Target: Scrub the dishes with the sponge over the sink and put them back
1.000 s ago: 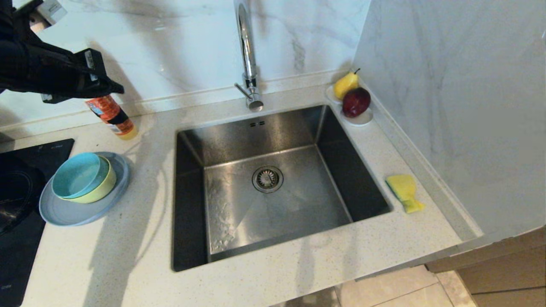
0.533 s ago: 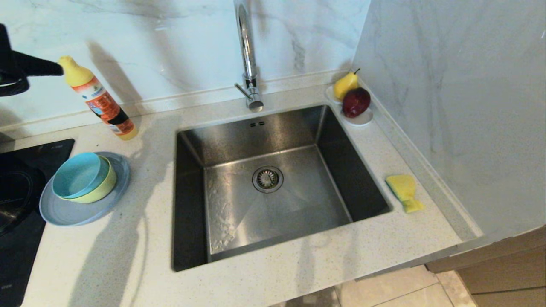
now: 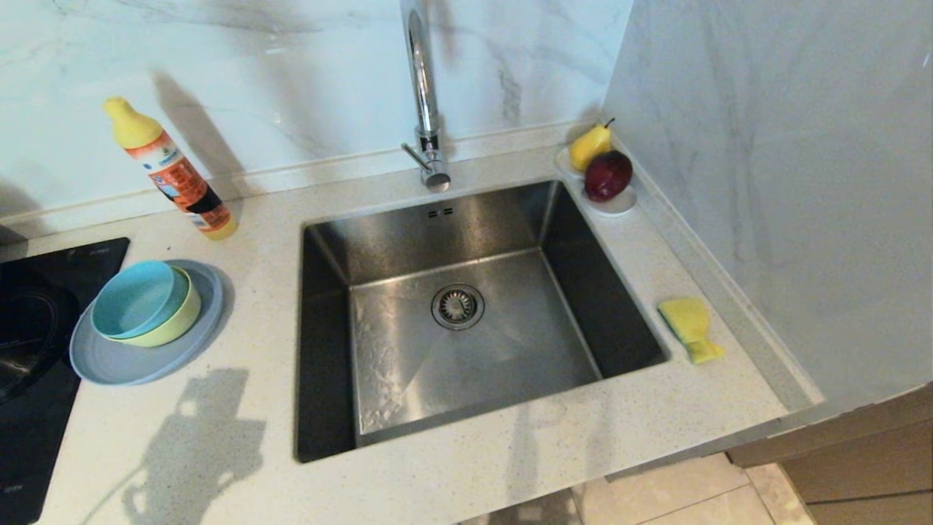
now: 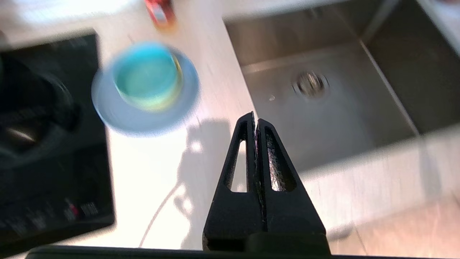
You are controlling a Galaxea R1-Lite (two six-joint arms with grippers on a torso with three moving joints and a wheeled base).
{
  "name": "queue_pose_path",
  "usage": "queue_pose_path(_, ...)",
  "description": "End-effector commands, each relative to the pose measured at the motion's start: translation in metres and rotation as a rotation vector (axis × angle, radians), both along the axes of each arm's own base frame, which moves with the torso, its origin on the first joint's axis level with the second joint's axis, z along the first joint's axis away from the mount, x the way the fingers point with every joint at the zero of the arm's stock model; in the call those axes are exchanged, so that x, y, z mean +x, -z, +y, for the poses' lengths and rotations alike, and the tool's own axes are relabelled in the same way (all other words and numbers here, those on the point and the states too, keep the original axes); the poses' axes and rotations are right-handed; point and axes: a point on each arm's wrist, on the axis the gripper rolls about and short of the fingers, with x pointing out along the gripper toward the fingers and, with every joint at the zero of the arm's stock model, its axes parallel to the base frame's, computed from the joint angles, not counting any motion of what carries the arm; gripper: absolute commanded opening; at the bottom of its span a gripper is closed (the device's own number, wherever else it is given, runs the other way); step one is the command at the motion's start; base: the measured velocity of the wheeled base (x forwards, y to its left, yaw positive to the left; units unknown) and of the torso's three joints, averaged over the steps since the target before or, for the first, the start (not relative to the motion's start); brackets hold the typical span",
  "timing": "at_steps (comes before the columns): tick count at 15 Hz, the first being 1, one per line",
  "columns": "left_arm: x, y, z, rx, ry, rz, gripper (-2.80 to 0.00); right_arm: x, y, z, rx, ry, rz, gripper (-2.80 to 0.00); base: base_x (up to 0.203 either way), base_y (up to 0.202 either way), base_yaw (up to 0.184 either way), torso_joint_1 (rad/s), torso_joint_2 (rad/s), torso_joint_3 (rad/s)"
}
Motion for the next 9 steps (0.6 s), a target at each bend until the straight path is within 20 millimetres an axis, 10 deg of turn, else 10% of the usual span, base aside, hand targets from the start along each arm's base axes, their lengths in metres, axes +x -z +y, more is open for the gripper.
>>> queue_pose_path(1,-0.032,0.065,-0.001,0.009,0.023,-0.056,-2.8,0.0,0.0,0.0,0.0,-0.001,0.0,-2.8,0.0,0.0,0.0,0.0,0.0,0.0)
queue_pose_path(6,-0.017,0.167,0.001,0.021,-0.013,0.076,-2.8,0.0,0.0,0.0,0.0,-0.001,0.0,-2.8,0.0,0.0,0.0,0.0,0.0,0.0)
queue_pose_path(9,-0.012,0.172,0.002,-0.007,-0.063,0.02,-2.8,0.0,0.0,0.0,0.0,-0.001,0.0,-2.8,0.0,0.0,0.0,0.0,0.0,0.0)
